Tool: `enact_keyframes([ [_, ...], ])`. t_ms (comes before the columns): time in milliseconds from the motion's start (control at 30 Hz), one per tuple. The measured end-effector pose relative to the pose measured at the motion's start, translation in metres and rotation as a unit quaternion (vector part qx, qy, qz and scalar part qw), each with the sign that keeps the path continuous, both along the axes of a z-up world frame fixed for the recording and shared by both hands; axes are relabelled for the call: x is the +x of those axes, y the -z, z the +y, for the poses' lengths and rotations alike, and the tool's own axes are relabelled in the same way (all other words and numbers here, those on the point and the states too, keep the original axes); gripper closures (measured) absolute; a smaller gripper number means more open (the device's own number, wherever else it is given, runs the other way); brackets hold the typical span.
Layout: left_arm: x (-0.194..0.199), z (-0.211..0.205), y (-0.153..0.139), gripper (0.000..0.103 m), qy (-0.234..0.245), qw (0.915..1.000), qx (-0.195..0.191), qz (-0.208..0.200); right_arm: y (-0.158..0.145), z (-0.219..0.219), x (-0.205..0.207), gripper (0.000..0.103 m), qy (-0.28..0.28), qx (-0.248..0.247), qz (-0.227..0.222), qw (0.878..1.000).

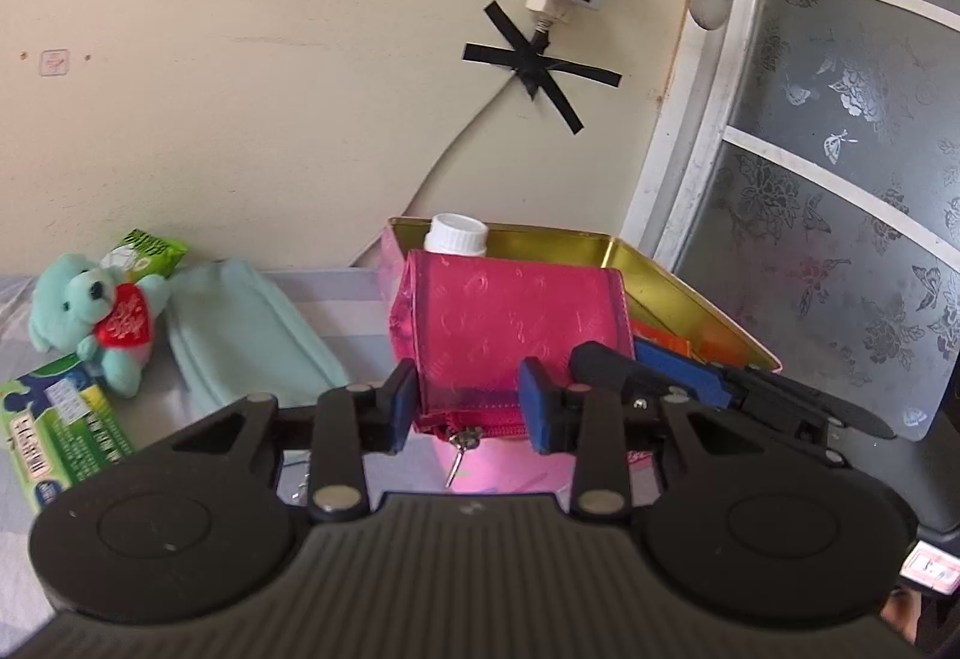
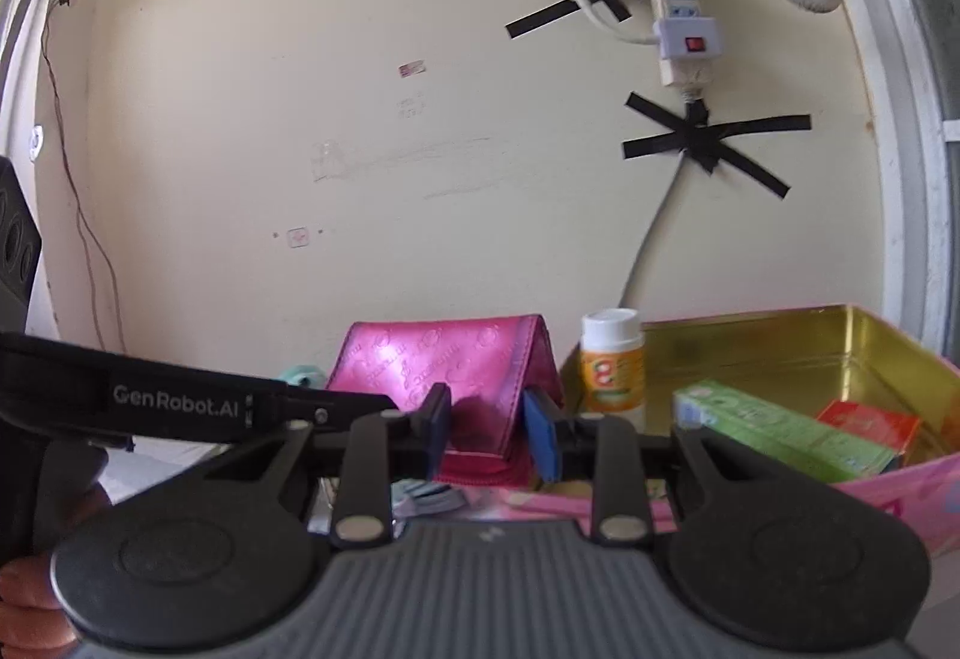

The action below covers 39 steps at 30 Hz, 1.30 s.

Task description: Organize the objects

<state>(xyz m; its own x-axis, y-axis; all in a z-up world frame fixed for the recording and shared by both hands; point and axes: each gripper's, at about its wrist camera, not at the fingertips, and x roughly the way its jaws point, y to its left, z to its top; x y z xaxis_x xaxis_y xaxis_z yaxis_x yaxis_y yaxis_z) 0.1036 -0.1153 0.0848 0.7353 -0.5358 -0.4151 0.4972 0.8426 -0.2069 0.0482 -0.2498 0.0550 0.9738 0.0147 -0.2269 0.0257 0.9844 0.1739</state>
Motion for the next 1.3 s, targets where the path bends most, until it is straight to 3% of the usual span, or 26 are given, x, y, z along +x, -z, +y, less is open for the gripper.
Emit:
enact_keyframes([
  [367, 0.046, -0.085, 0.016, 0.065, 0.016, 0.9989, 0.041, -0.011, 0.024, -0.089, 0.034, 0.077, 0.060, 0.023, 0.025, 0.998],
  [433, 0.050, -0.094, 0.018, 0.052, -0.007, 0.9978, 0.062, -0.025, 0.031, -0.097, 0.043, 0.074, 0.089, 0.021, 0.029, 0.995],
  [633, 0.049, -0.100, 0.023, 0.048, -0.046, 0.9951, 0.084, -0.026, 0.037, -0.104, 0.041, 0.066, 0.108, 0.013, 0.037, 0.993],
  [933, 0.022, -0.062, 0.026, 0.044, -0.083, 0.9859, 0.128, -0.068, 0.031, -0.072, 0.038, 0.063, 0.104, -0.021, 0.038, 0.994],
  [1300, 0.007, 0.041, 0.038, 0.043, -0.166, 0.9770, 0.124, -0.051, 0.008, 0.030, 0.043, 0.059, 0.034, -0.091, 0.032, 0.995],
])
